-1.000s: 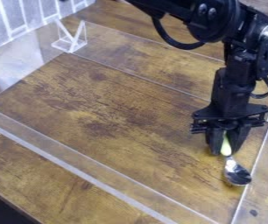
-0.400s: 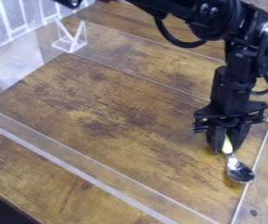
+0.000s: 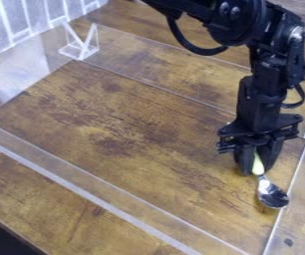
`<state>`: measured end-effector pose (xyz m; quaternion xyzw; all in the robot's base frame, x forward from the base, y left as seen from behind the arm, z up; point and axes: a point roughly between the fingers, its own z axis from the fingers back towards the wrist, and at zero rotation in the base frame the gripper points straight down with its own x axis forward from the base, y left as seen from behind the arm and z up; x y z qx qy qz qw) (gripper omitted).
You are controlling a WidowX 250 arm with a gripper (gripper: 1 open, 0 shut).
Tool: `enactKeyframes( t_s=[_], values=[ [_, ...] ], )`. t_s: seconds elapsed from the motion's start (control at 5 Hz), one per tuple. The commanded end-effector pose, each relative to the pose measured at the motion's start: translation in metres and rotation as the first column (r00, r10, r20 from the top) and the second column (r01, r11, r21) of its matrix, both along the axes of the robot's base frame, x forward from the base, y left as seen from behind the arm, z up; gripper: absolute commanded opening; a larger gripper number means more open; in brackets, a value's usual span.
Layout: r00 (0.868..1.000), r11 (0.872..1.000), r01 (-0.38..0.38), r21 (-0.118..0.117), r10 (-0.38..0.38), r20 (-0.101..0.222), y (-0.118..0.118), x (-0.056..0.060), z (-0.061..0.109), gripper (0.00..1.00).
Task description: Move the green spoon to the right
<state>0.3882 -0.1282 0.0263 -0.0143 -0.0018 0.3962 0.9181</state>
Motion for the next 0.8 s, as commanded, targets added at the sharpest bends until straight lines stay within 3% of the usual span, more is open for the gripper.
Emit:
enactKeyframes(
  t_s=[0.0, 0.2, 0.4, 0.6],
  values=[
    [0.999, 1.000, -0.003, 0.009, 0.003, 0.032, 0.025, 0.008, 0.018, 0.00],
    [0.999, 1.000, 0.021, 0.013, -0.022, 0.032, 0.025, 0.000, 0.023, 1.00],
    [0.999, 0.999, -0.028, 0.017, 0.027, 0.030, 0.026, 0.001, 0.039, 1.00],
    [0.996, 0.997, -0.072, 0.013, 0.071, 0.051, 0.029, 0.002, 0.068, 0.00]
  ],
)
